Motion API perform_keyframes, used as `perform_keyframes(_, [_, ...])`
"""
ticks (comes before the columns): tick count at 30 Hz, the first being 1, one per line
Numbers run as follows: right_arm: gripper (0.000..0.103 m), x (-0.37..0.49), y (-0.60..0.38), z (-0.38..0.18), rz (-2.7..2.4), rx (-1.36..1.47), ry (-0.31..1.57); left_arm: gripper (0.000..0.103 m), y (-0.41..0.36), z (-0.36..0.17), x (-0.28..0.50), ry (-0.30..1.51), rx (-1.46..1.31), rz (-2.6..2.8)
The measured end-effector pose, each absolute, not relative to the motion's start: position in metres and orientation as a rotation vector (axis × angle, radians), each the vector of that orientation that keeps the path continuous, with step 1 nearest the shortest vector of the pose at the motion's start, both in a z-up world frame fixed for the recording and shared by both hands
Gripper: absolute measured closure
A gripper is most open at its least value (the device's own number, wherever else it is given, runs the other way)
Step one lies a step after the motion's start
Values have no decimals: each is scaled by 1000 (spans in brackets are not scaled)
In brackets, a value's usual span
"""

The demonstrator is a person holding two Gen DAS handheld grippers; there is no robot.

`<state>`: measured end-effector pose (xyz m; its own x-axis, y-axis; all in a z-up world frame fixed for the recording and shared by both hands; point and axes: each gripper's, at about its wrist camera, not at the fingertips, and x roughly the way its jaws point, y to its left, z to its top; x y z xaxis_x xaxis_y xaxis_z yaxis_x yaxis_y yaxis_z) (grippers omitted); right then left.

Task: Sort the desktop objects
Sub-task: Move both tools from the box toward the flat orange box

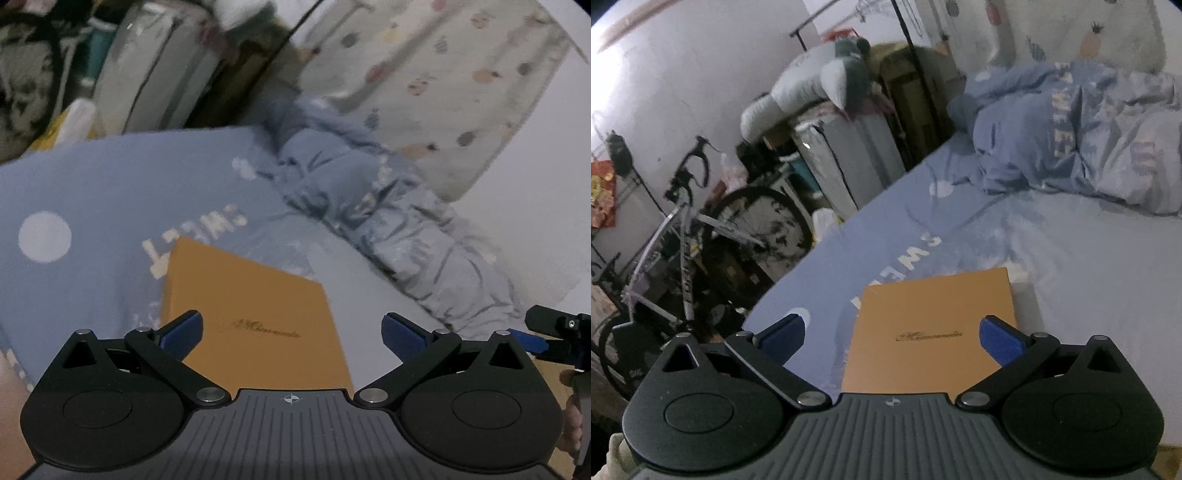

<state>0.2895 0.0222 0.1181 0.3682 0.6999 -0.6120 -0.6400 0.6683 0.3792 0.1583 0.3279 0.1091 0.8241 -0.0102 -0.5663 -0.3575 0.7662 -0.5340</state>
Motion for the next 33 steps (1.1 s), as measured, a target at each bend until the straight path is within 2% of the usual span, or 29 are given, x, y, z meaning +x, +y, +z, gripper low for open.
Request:
perform_keyframes(14, [0,370,63,34,845,-1,1027,0,351,29,228,721,-680,346])
perform_keyframes(23, [0,385,82,-12,866,-125,1086,0,367,-16,268,759,-697,387])
perform_keyframes(33, [0,406,89,-51,867,-168,1161,0,364,-34,297,734,-565,400])
